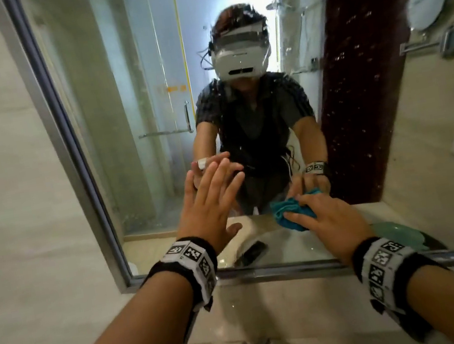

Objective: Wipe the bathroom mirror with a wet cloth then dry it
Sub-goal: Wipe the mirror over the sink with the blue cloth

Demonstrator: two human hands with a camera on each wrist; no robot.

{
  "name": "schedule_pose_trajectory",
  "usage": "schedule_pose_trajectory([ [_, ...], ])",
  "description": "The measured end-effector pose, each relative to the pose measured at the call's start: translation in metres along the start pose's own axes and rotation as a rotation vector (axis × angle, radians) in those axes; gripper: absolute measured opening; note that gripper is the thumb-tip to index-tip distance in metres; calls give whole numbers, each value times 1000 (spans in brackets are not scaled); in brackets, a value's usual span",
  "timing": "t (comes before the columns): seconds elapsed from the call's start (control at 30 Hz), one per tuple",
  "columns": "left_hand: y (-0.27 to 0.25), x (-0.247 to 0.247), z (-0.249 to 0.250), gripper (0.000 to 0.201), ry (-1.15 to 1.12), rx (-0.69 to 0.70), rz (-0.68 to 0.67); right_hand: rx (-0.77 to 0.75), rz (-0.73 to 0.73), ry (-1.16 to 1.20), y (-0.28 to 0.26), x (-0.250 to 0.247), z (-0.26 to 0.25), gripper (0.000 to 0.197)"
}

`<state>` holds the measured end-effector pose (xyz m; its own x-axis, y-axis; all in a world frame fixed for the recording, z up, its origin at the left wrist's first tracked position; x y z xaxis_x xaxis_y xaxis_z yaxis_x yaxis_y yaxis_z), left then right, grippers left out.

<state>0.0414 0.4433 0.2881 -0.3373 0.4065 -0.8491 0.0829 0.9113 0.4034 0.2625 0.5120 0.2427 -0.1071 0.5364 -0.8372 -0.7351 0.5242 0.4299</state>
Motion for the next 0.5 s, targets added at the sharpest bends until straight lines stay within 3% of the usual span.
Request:
schedule_pose_trajectory([
  [0.13,38,-75,-8,118,-10,-29,7,50,57,-30,34,-71,21,75],
  [0.27,81,-156,-23,125,-130,-120,96,122,128,51,70,-147,62,62],
  [0.37,110,-202,-30,127,-113,-114,78,150,216,9,92,-196,92,68],
  [0.5,137,-238,-40,135,-123,-110,74,318,326,139,111,-247,122,51],
])
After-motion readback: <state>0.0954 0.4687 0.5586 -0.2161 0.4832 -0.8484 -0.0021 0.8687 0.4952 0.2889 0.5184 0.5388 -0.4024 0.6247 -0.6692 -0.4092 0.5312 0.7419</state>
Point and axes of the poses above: each hand's wrist, its own y-axis towards the middle knuckle, its own x-axis out of the palm, z = x × y, the point moved 3 cm from there along y, towards the middle knuckle, and after that the axes turned 15 degrees about -z, right-handed, at the moved point
